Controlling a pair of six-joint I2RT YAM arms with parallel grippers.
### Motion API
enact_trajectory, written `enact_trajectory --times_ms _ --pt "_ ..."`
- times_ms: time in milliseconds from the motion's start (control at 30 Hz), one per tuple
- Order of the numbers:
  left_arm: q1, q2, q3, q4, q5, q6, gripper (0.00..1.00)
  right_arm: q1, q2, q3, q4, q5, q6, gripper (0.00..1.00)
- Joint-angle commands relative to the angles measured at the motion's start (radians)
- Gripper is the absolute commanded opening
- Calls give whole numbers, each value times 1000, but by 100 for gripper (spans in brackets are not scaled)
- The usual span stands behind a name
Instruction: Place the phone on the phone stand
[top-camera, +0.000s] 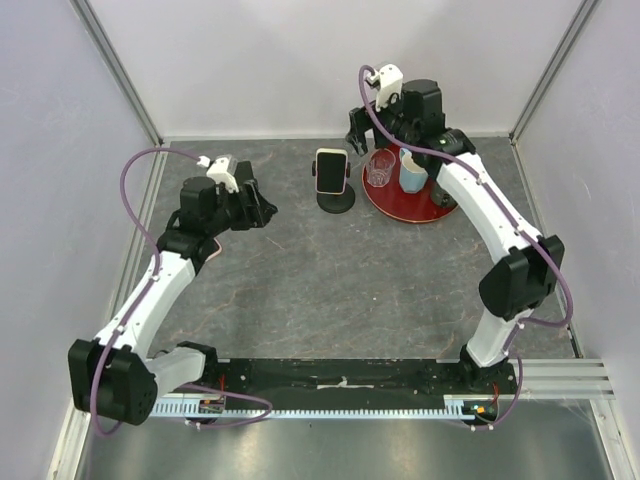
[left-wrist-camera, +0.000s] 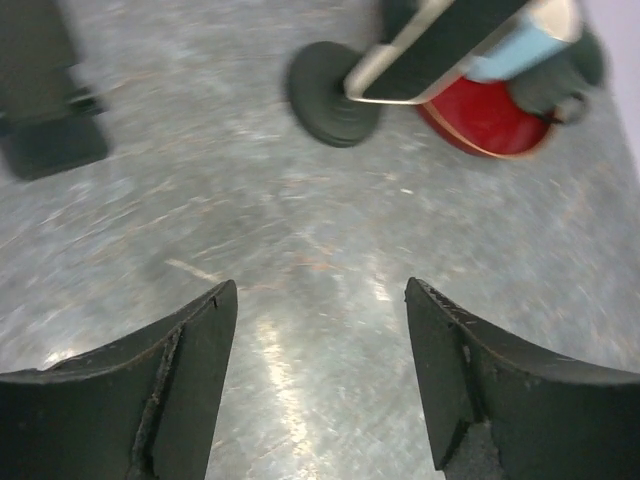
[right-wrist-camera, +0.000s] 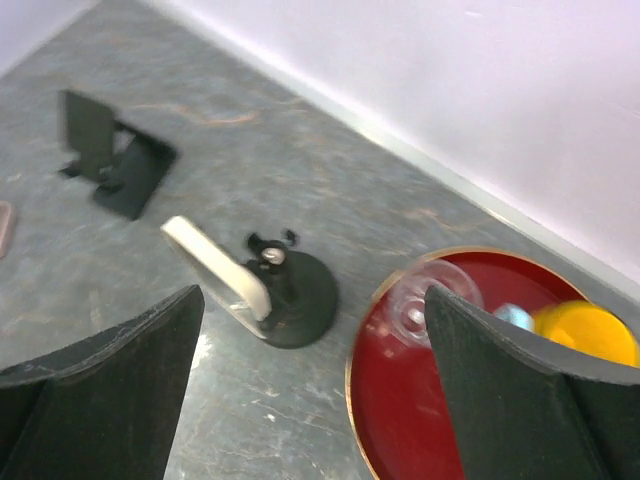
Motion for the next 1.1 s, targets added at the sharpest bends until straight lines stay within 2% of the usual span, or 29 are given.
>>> enact_trajectory --times_ms 0,33,100,233,267,367,467,533,633,800,867,1000,1067 --pt "41 75 36 -63 -311 -107 77 104 -102 -62 76 490 143 98" --pt "47 94 60 -93 -382 -121 77 123 -113 -105 88 552 180 98" --pt "58 161 97 -130 -436 -170 78 149 -147 -150 139 543 220 98" --pt "97 259 204 -140 -386 -253 78 152 -191 -199 214 424 284 98" --pt "99 275 218 -115 -392 -238 78 152 -199 -207 222 399 284 98" --pt "99 356 258 -14 -456 -19 80 152 -242 -256 259 352 234 98" --pt "101 489 365 -28 -579 92 86 151 -285 -308 291 341 179 98" --pt "99 581 439 -19 -564 135 87 152 -317 -340 308 347 150 98" --pt "102 666 508 -24 -615 152 91 151 -349 -372 316 388 96 98" --pt "104 743 603 -34 -527 176 91 151 -363 -401 329 443 39 98" --pt "108 781 647 -48 -444 193 90 151 -355 -401 328 440 31 98" --pt "111 841 709 -94 -385 190 91 152 -338 -397 326 423 15 98" --pt "108 862 735 -110 -395 167 100 151 -335 -395 326 425 16 98"
